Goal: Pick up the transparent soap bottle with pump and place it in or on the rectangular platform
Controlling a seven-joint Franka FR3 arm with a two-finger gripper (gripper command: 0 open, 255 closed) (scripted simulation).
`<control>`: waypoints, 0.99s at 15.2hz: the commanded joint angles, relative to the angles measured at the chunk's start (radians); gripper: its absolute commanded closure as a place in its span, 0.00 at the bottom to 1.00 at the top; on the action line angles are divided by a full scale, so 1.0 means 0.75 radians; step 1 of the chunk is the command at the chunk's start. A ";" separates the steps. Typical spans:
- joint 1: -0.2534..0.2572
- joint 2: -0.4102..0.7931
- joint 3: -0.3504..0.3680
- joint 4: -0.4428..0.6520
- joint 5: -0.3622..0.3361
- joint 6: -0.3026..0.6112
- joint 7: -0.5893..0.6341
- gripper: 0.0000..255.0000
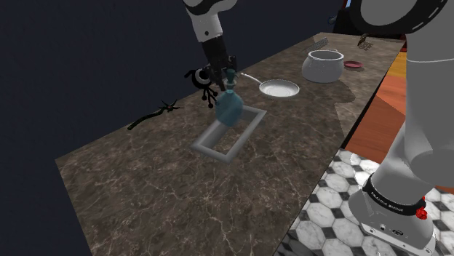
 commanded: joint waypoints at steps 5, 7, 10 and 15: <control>-0.001 -0.011 0.000 -0.062 0.000 0.052 -0.002 1.00; -0.001 -0.011 0.000 -0.062 0.000 0.052 -0.002 1.00; -0.001 -0.011 0.000 -0.062 0.000 0.052 -0.002 0.00; -0.001 -0.011 0.000 -0.062 0.000 0.052 -0.002 0.00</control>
